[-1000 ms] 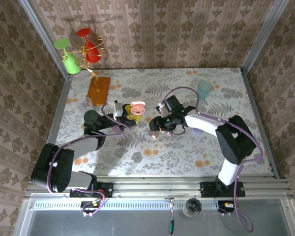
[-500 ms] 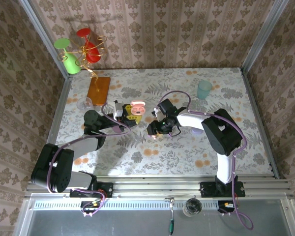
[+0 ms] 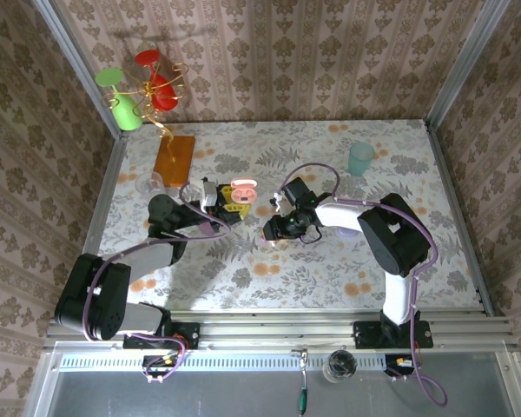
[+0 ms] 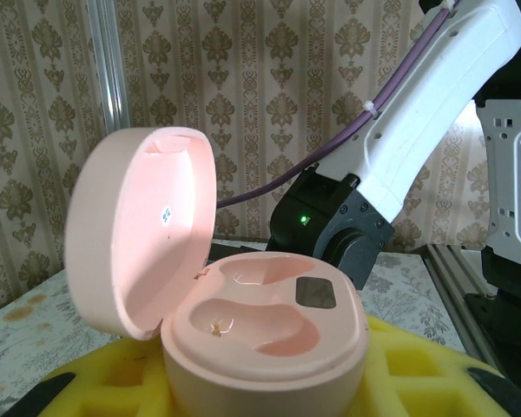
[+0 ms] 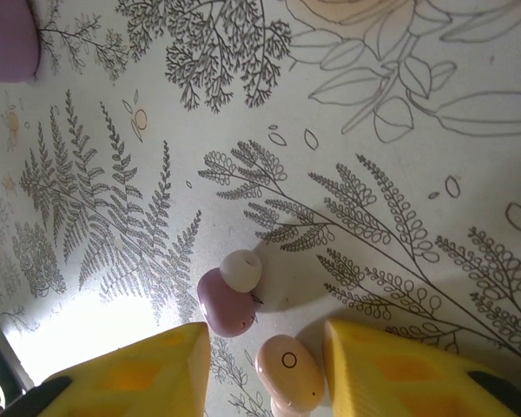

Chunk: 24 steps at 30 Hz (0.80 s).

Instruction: Insert the wireless bluetooth earbuds into the charging case

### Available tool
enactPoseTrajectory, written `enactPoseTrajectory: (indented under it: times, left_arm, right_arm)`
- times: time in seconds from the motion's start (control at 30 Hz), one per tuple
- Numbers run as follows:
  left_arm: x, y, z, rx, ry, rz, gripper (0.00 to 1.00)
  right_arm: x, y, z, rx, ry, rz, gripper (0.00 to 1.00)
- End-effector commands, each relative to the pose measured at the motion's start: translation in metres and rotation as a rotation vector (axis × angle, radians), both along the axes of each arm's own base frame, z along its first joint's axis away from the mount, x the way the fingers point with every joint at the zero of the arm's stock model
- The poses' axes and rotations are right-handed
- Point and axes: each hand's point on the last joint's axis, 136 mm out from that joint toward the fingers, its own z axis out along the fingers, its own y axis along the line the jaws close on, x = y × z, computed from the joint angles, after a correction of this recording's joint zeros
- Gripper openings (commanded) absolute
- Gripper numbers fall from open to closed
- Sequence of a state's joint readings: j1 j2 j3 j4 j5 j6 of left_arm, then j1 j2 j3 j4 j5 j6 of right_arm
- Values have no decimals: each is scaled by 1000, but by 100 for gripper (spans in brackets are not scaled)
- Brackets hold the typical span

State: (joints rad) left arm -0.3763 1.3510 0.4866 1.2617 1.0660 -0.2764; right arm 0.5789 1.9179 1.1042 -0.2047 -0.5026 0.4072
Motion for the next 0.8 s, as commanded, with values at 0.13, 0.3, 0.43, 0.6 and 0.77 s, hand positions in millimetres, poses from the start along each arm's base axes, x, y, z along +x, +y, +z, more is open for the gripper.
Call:
enactPoseTrajectory:
  times: [0.13, 0.3, 0.43, 0.6, 0.77]
  left_arm:
    - [-4, -2, 7, -9, -41, -18, 34]
    - [-4, -2, 7, -9, -42, -20, 34]
    - [-3, -3, 6, -7, -39, -20, 34]
    - [-1, -3, 5, -6, -40, -11, 34]
    - [13, -1, -5, -4, -49, 68, 33]
  right_arm:
    - [-21, -8, -4, -14, 55, 21, 36]
    - [-22, -9, -7, -21, 61, 17, 31]
    - [-20, -10, -11, -35, 67, 5, 25]
    - [-16, -11, -6, -40, 60, -24, 23]
    - [-8, -19, 10, -57, 21, -113, 23]
